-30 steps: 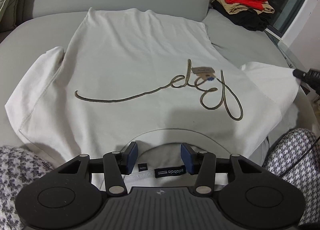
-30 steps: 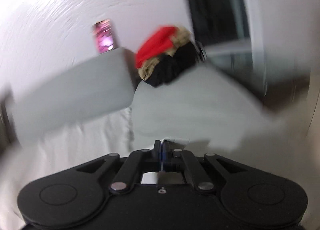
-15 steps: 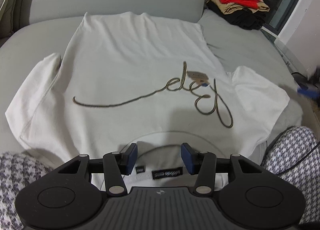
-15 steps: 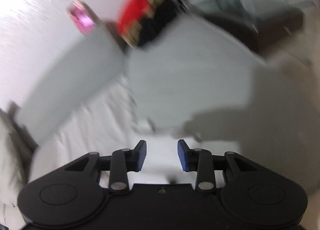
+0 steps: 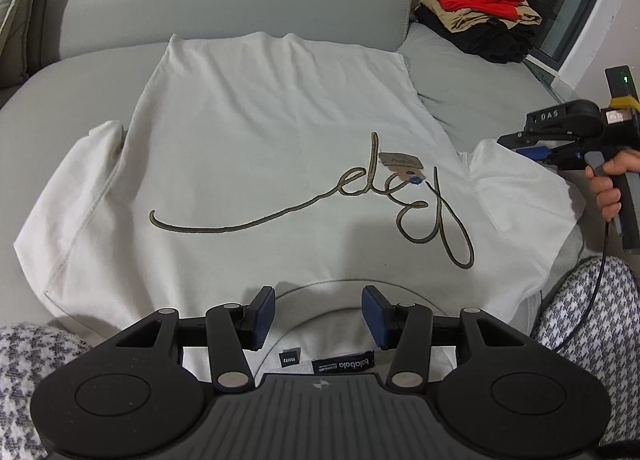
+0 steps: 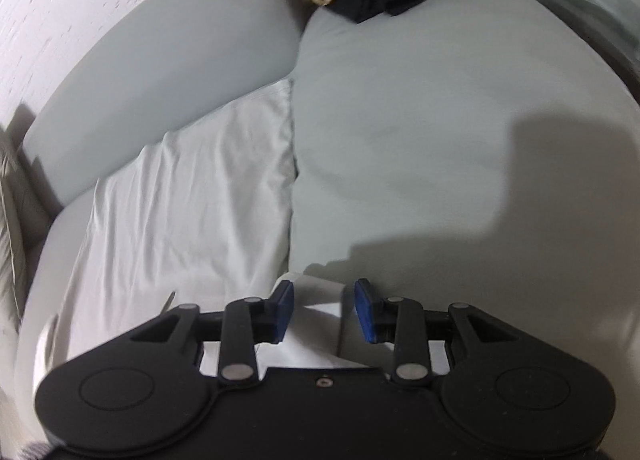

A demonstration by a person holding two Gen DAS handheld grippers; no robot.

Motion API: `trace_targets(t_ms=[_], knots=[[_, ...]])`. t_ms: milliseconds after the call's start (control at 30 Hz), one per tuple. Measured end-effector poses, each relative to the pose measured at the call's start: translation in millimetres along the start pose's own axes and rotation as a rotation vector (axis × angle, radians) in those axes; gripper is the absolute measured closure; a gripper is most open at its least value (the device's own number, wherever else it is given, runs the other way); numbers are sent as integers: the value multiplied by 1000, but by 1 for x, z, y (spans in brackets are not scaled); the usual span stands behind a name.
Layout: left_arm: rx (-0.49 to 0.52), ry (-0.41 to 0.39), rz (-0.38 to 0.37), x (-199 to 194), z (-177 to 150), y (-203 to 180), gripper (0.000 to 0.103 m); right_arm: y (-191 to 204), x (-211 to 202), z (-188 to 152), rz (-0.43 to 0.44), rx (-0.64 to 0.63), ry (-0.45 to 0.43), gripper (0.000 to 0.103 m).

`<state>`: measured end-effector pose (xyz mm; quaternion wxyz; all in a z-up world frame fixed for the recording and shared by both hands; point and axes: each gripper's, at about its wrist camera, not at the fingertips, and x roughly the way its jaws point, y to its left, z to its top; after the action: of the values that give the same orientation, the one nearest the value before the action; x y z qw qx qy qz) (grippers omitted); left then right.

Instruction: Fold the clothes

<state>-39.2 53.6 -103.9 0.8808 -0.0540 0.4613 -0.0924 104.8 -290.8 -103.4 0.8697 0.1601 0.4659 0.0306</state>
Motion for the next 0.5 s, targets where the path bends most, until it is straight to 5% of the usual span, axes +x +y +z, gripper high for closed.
trace_targets(t_ms=[67,200,367,433,500], knots=[[3,-7,2,0,0,0,56,5,-2,-3,-35,-42,-37,99],[11,-22,3,3,0,-1,56,21,-21,-10,-145,-136,-313,99],[30,-9,19,15,1,-4,57,41,12,-20,-379,-291,-248,97],[42,-14,31,12,0,-3,57,38,4,-22,-398,-259,-232,87],[34,-26,29,6,-1,2,57,27,-22,-20,-366,-166,-254,56]])
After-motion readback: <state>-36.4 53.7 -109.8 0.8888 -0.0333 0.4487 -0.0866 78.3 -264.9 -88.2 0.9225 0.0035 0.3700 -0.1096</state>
